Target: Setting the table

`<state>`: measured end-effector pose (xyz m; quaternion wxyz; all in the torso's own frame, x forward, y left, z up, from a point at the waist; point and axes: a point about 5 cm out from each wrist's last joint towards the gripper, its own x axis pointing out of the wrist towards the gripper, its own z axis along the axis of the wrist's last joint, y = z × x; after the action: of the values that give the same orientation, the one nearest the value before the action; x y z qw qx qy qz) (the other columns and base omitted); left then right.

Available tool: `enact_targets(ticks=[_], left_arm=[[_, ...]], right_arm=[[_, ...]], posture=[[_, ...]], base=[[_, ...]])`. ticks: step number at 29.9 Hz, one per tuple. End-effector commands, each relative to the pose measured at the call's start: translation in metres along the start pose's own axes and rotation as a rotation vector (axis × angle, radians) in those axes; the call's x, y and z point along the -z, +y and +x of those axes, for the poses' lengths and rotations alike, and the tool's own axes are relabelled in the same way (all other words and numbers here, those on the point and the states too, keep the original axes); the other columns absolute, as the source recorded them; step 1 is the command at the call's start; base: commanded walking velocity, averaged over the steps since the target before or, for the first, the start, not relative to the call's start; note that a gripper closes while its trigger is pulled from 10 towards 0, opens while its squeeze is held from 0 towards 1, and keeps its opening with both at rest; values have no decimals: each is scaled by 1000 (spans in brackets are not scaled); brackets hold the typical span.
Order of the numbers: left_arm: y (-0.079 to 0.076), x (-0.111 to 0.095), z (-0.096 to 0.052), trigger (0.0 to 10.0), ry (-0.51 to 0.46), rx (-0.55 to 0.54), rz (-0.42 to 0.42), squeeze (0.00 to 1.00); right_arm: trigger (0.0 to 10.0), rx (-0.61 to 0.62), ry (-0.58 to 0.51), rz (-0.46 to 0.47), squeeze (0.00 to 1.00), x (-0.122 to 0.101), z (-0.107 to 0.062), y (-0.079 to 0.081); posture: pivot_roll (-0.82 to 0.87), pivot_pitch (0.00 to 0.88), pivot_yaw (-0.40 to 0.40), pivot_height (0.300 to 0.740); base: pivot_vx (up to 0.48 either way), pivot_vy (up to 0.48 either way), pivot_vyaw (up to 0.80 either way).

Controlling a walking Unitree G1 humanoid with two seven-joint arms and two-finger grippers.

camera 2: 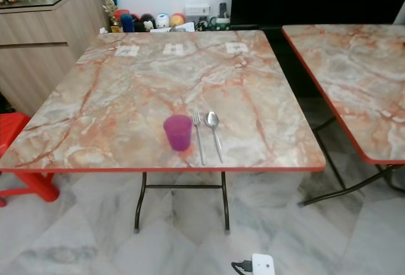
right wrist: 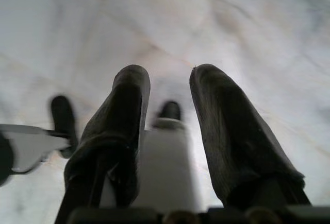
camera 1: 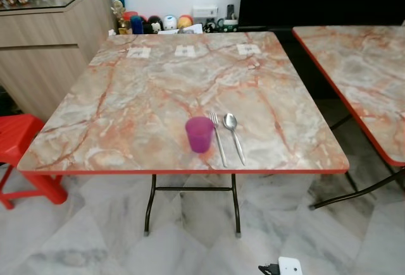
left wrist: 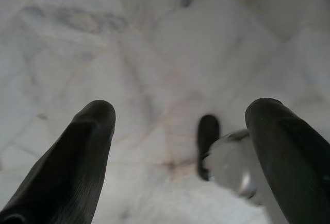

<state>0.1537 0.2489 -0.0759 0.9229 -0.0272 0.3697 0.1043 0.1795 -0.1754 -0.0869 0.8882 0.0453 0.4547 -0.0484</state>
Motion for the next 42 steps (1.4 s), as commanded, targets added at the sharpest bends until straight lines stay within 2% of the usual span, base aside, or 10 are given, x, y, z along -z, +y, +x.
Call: enact_targets(ticks=[1,8,12,20,21,22,23,30,38,42], left_arm=[[7,3,-3,10000,-9,-18,-31,0],[6,-4,-4,10000,-90,-17,16,0],[9,-9,-5,10000,-125,-94,234,0],[15,-7,-10,10000,-174,-217,88,0],[18,-68,3,10000,-386,-183,83,0],[25,-166,-6,10000,-764,-242,345,0],[15,-187,-8,10000,-789,-197,219,0],[11,-235,-36,10000,-1033,-153,271,0],[-59,-251,-71,10000,-1071,250,198,0],[-72,-244,-76,10000,-1058,311,210,0]], right_arm=[[10000,-14,10,-7,0,2,0,5],[10000,-6,17,-9,0,6,-1,0],[10000,-1,17,-13,0,4,-1,-7],[10000,-3,4,-21,0,-8,2,-3],[10000,-3,-1,-16,0,-10,2,-2],[10000,-1,-9,-10,0,-14,3,0],[10000,-1,-13,-9,0,-17,4,2],[10000,7,-10,-5,0,-19,4,4],[10000,7,3,0,0,-12,3,6],[10000,7,6,-2,0,-10,3,7]], posture=[[116,98,28,740],[118,102,26,740],[131,108,15,740],[120,112,10,740],[119,112,12,740],[121,113,15,740],[122,112,17,740],[119,119,19,740],[120,115,19,740],[115,111,23,740]], base=[[0,0,0],[0,0,0],[0,0,0],[0,0,0],[0,0,0],[0,0,0],[0,0,0],[0,0,0],[0,0,0],[0,0,0]])
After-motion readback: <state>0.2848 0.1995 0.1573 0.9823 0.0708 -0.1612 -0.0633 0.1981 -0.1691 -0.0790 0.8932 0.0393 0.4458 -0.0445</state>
